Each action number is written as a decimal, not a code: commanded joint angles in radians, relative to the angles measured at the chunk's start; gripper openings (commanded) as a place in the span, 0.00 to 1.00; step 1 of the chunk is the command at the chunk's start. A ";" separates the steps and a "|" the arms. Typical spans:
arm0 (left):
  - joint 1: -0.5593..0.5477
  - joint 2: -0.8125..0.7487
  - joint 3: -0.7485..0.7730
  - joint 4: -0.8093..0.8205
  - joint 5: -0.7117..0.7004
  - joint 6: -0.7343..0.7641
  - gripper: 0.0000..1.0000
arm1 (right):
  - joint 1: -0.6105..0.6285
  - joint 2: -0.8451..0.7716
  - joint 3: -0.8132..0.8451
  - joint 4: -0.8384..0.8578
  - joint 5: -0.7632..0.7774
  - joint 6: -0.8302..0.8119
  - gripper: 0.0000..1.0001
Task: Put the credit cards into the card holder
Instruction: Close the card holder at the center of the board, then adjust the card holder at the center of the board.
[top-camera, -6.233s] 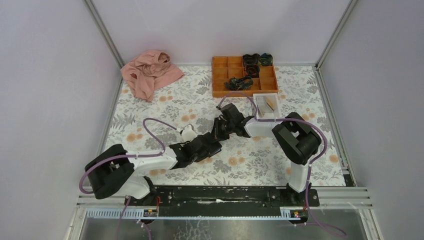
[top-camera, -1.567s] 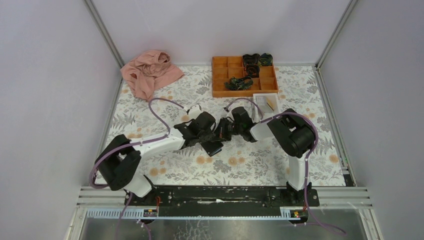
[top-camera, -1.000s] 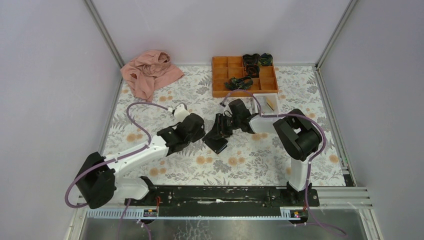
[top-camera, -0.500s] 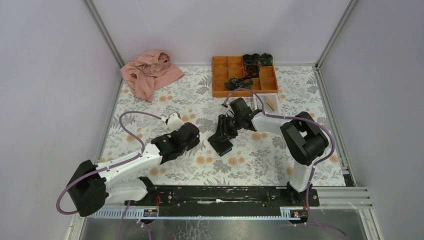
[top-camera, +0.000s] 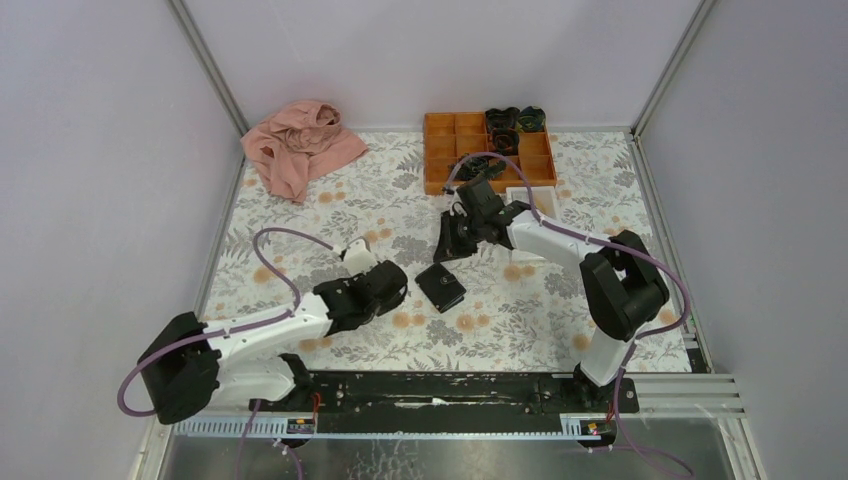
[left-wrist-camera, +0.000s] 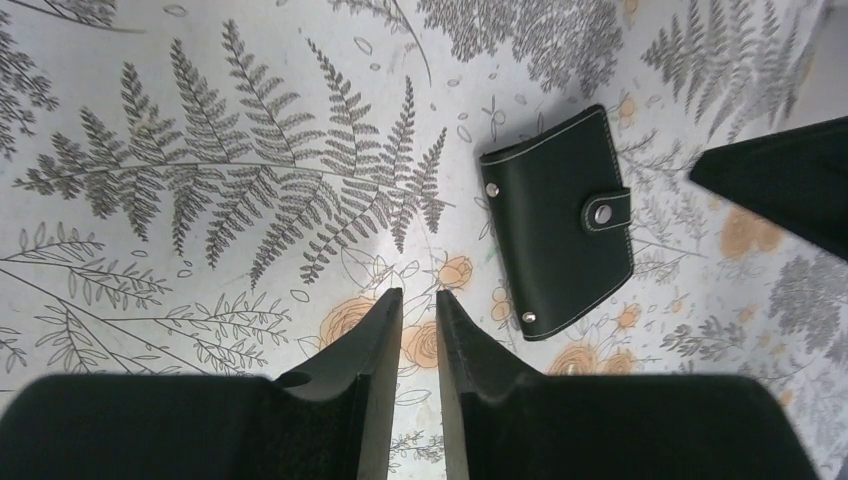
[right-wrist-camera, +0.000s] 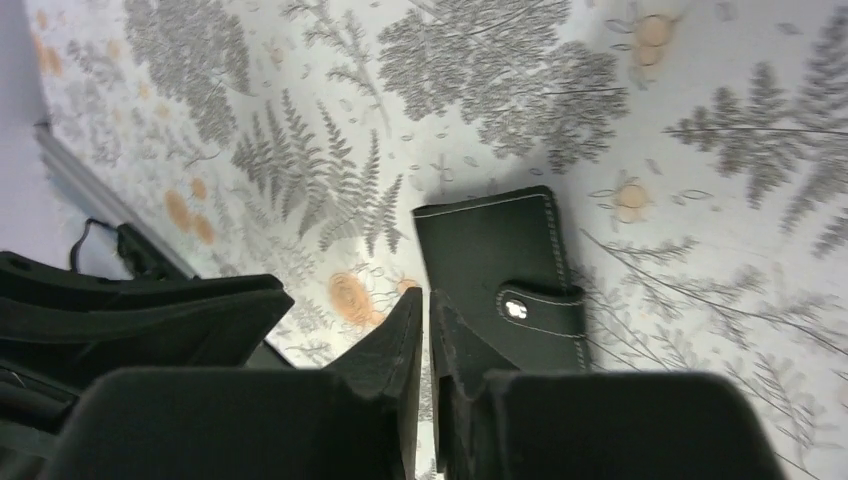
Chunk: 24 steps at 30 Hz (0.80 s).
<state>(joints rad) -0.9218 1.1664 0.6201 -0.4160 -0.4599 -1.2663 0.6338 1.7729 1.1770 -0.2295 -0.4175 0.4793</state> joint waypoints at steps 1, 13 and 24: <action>-0.032 0.067 0.027 0.040 -0.014 0.006 0.25 | 0.001 -0.061 0.037 -0.136 0.232 -0.068 0.06; -0.059 0.291 0.121 0.088 0.019 0.038 0.20 | -0.034 -0.037 -0.054 -0.202 0.352 -0.104 0.00; -0.057 0.445 0.205 0.100 0.037 0.075 0.20 | -0.019 -0.033 -0.145 -0.162 0.286 -0.077 0.00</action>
<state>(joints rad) -0.9752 1.5700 0.7845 -0.3511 -0.4191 -1.2213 0.6022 1.7493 1.0527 -0.4068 -0.1059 0.3939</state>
